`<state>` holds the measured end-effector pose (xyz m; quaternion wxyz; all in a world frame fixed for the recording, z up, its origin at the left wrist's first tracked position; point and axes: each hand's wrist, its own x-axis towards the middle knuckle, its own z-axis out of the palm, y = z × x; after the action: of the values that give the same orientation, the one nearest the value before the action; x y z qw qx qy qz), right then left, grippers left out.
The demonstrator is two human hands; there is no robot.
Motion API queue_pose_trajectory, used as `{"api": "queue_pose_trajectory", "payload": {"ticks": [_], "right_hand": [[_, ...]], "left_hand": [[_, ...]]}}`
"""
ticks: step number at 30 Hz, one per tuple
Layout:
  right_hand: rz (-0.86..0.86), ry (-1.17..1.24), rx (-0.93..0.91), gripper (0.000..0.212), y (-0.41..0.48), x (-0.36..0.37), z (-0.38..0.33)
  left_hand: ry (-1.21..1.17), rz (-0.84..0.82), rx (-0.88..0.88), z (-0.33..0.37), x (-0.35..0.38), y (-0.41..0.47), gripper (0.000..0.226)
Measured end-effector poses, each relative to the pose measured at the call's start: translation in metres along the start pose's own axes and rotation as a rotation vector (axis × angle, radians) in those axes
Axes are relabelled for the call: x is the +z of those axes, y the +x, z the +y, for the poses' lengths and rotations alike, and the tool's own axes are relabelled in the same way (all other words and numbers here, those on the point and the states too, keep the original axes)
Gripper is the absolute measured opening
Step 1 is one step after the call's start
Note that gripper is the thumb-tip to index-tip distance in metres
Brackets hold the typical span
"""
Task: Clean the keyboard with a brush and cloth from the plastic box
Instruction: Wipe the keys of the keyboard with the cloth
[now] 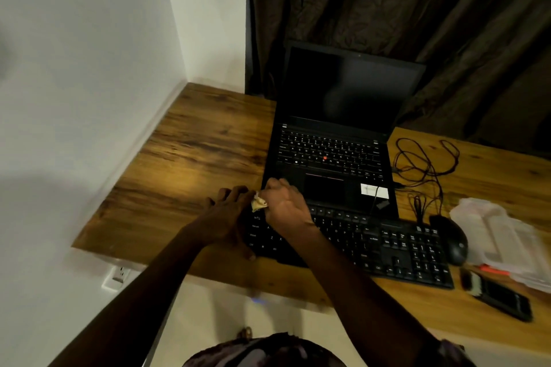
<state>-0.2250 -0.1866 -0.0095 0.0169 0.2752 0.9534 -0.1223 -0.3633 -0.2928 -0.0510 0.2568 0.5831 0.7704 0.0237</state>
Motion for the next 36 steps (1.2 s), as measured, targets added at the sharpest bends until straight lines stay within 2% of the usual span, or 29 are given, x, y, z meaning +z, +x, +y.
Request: {"api": "queue_pose_trajectory", "payload": {"ticks": [8,14,21,29,36], "right_hand": [[-0.009,-0.023,0.043,0.039,-0.012,-0.005,0.011],[-0.006,-0.026,0.005,0.038,-0.005,-0.001,0.002],[-0.017,-0.045,0.133,0.043,-0.02,-0.005,0.017],[-0.006,-0.035,0.117,0.041,-0.022,0.001,0.011],[-0.059,-0.06,0.276,0.042,-0.025,0.002,0.011]], "left_hand": [[0.022,0.02,0.005,0.003,-0.001,0.001,0.15],[0.03,-0.006,-0.011,0.004,-0.001,0.002,0.152],[0.043,0.01,-0.02,0.002,-0.001,0.004,0.149],[0.091,-0.024,-0.013,0.008,-0.005,0.002,0.148],[0.077,-0.013,-0.012,0.01,-0.007,0.001,0.147]]}}
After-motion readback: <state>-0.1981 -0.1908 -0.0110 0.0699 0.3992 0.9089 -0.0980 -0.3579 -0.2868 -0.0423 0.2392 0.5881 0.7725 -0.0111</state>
